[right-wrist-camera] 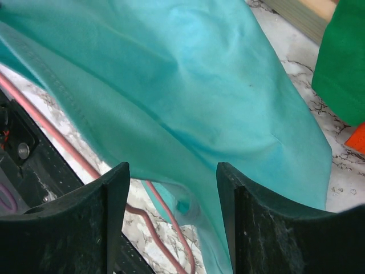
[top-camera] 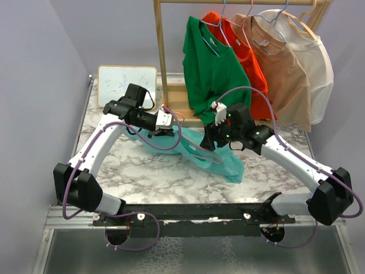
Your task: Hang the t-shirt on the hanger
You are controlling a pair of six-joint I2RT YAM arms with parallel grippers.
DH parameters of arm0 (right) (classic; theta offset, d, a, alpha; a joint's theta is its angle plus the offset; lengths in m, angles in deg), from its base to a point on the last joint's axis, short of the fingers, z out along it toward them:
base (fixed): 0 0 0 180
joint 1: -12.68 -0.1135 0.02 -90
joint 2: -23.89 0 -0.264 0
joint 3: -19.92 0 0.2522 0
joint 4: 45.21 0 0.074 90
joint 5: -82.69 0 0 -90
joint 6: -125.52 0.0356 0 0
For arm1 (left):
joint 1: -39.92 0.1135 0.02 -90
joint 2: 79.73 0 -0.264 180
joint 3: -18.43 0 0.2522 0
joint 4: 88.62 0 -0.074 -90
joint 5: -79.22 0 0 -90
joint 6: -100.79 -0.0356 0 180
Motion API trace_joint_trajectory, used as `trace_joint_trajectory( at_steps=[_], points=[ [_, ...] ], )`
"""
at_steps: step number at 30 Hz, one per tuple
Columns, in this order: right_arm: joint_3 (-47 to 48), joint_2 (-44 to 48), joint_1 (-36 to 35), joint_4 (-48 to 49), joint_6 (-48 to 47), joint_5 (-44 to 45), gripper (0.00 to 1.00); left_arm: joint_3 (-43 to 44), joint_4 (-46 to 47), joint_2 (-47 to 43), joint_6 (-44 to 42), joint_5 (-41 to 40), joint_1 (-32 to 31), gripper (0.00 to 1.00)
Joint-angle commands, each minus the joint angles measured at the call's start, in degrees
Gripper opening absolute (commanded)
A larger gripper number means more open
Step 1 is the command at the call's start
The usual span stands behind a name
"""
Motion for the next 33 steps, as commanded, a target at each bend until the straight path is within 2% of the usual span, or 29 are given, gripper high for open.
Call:
trace_joint_trajectory(
  at_steps=[1,12,21,27,31,33],
  points=[
    [1.0,2.3,0.2,-0.8,1.0,-0.9,0.62,1.2,-1.1,0.5,-1.9,0.2,0.0,0.00],
    [-1.6,1.2,0.2,-4.2,-0.3,0.3,0.60,1.2,-1.2,1.0,-2.1,0.4,0.0,0.00],
    [-0.9,-4.0,0.2,-2.7,1.5,6.2,0.48,1.6,-1.3,1.2,-2.2,0.4,0.0,0.00],
    [0.7,-6.3,0.2,-3.4,1.8,7.4,0.30,1.8,-1.3,1.3,-2.4,0.3,0.0,0.00],
    [0.6,-4.9,0.2,-5.3,1.8,9.8,0.09,1.2,-1.1,1.2,-2.6,-0.5,0.0,0.00],
    [0.3,-3.6,0.2,-6.1,1.9,11.2,0.02,0.6,-0.6,1.2,-2.3,-1.4,0.1,0.00]
  ],
)
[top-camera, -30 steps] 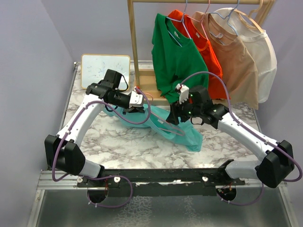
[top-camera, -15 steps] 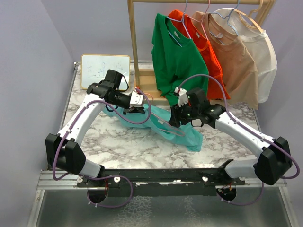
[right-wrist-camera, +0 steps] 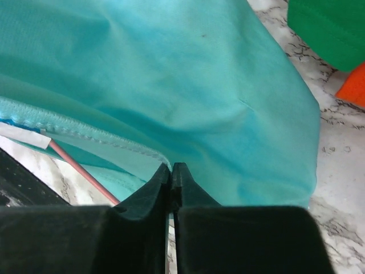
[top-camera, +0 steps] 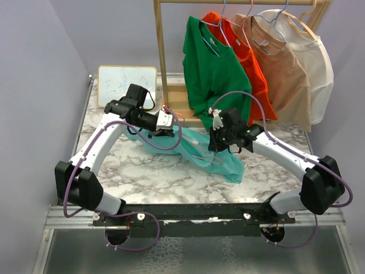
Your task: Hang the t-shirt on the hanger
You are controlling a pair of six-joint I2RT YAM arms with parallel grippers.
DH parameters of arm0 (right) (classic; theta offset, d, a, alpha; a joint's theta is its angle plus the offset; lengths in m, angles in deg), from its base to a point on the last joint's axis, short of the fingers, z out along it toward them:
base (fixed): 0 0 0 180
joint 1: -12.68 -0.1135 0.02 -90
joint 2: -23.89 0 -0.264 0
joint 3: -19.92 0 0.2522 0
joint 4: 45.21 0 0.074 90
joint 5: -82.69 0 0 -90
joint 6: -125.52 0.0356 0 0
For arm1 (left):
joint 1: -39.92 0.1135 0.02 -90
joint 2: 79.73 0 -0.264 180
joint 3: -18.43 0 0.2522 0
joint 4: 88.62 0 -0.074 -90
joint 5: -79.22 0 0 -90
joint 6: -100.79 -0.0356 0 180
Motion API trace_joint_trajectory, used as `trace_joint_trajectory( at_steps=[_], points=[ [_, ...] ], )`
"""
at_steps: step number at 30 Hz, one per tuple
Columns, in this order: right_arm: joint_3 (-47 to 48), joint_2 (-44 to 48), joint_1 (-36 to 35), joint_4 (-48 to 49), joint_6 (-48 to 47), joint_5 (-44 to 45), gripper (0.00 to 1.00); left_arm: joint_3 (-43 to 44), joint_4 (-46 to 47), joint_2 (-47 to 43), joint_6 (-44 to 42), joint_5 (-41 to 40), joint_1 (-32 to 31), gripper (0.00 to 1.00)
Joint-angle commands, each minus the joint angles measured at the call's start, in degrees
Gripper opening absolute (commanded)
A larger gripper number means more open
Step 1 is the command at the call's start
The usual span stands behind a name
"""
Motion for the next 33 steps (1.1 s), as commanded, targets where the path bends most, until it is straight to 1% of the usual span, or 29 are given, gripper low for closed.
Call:
trace_joint_trajectory(
  at_steps=[1,5,8,12,17,22,29,33],
  points=[
    [0.9,3.4,0.2,-2.7,0.5,5.3,0.01,0.6,0.8,0.3,-0.3,-1.6,0.0,0.00],
    [-0.1,5.8,0.2,-5.4,1.0,7.8,0.01,-0.9,3.5,0.1,2.2,-3.3,0.4,0.00],
    [-2.6,7.9,0.3,-6.5,1.7,8.7,0.01,-1.0,5.6,-0.4,4.2,-2.8,1.7,0.00],
    [-6.2,10.6,0.5,-4.9,4.0,8.5,0.01,-1.1,8.6,-1.0,6.7,-2.2,3.2,0.00],
    [-7.1,10.2,0.5,-5.3,5.2,8.1,0.01,-1.7,12.4,-1.7,10.3,0.5,5.4,0.00],
    [-7.1,9.0,0.7,-4.9,4.8,8.1,0.01,-1.3,12.7,-1.9,10.9,3.2,6.1,0.00],
    [-4.3,10.0,1.1,-6.3,5.4,10.3,0.01,-4.7,14.7,-2.6,9.8,-1.4,6.1,0.00],
    [-2.8,10.7,1.5,-8.2,5.1,11.6,0.01,-6.9,19.1,-3.2,12.0,-4.0,6.1,0.00]
  ],
)
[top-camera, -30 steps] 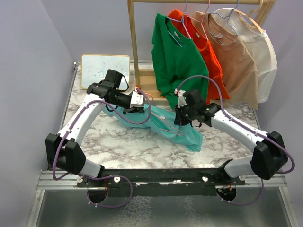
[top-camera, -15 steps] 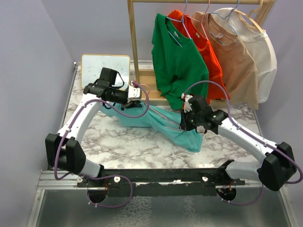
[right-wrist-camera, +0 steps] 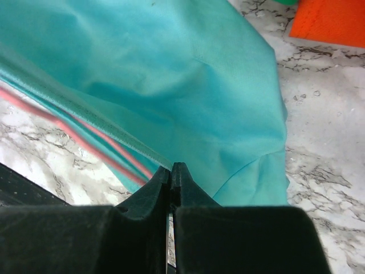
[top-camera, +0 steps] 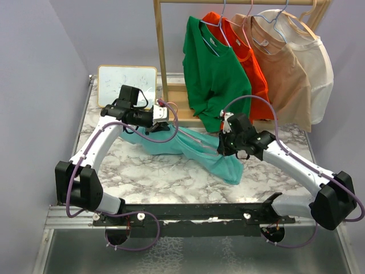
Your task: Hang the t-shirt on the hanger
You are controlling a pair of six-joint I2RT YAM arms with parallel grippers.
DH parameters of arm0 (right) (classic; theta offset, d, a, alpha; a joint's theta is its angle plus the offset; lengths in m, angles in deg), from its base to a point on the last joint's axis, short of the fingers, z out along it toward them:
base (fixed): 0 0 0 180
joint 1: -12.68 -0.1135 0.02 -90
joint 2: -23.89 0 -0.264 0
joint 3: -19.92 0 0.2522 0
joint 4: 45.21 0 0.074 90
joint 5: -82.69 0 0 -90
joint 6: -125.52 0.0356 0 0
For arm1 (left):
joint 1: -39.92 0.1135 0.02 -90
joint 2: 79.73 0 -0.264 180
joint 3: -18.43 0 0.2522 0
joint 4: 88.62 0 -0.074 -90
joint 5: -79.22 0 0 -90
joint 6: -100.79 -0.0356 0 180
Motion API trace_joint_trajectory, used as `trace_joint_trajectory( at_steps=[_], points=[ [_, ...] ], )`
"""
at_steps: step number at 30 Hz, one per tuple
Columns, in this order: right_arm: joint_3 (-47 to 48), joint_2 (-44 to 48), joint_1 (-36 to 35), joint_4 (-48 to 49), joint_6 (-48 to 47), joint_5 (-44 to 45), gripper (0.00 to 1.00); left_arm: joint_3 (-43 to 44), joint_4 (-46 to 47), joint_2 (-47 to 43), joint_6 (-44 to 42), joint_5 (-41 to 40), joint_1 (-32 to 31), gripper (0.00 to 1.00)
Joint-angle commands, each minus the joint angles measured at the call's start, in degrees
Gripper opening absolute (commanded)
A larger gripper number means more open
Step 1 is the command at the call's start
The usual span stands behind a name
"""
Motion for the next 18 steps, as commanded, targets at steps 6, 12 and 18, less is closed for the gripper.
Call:
trace_joint_trajectory(
  at_steps=[6,12,18],
  points=[
    [4.2,2.5,1.2,-6.0,0.1,4.4,0.01,-4.2,12.5,-3.5,5.4,-6.6,0.7,0.00],
    [8.2,1.4,1.2,-6.3,-1.3,2.6,0.01,-4.7,14.1,-3.5,7.4,-4.9,0.7,0.00],
    [17.7,-4.4,1.2,-8.7,-5.1,-0.9,0.01,-2.4,14.5,-2.5,10.7,0.0,0.4,0.00]
  ],
)
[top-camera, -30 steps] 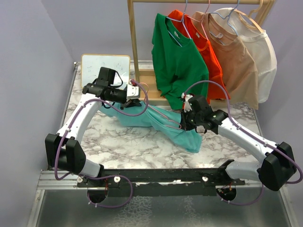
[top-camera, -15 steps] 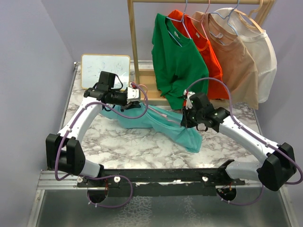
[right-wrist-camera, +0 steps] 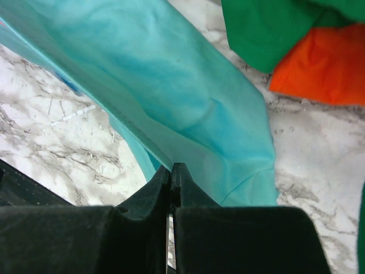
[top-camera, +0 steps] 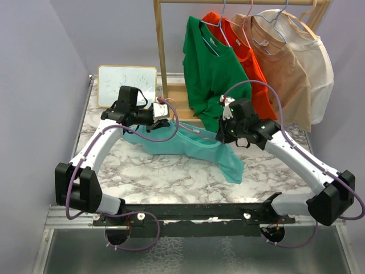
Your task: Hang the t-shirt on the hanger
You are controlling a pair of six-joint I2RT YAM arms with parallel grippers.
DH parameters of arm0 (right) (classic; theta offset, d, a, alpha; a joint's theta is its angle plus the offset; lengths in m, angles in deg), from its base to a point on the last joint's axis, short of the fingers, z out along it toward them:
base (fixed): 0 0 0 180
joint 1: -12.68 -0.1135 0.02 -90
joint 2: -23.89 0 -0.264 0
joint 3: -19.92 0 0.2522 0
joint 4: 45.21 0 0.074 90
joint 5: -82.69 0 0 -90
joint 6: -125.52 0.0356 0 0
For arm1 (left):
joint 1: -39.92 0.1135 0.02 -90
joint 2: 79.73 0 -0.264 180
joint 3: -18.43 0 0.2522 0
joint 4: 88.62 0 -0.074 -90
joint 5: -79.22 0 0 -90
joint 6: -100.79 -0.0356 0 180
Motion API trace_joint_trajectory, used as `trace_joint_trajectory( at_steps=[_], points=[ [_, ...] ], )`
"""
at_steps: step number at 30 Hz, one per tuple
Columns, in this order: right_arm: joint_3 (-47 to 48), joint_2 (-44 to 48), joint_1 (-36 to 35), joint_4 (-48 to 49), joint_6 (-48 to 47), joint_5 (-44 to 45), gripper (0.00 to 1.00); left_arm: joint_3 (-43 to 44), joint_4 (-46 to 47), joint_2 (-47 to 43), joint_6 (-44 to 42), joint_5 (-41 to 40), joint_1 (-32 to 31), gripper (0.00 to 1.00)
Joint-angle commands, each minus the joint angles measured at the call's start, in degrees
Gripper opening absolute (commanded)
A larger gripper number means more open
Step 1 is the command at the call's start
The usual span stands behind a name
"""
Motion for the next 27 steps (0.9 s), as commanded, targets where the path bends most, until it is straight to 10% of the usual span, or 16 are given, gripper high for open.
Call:
trace_joint_trajectory(
  at_steps=[1,27],
  points=[
    [7.4,-4.1,0.4,-2.9,-3.7,-2.0,0.01,2.8,2.2,-0.9,3.4,4.5,0.4,0.00],
    [18.3,-9.5,0.3,1.3,-7.4,-11.0,0.01,2.4,0.6,-1.8,6.6,17.9,-0.2,0.00]
  ],
)
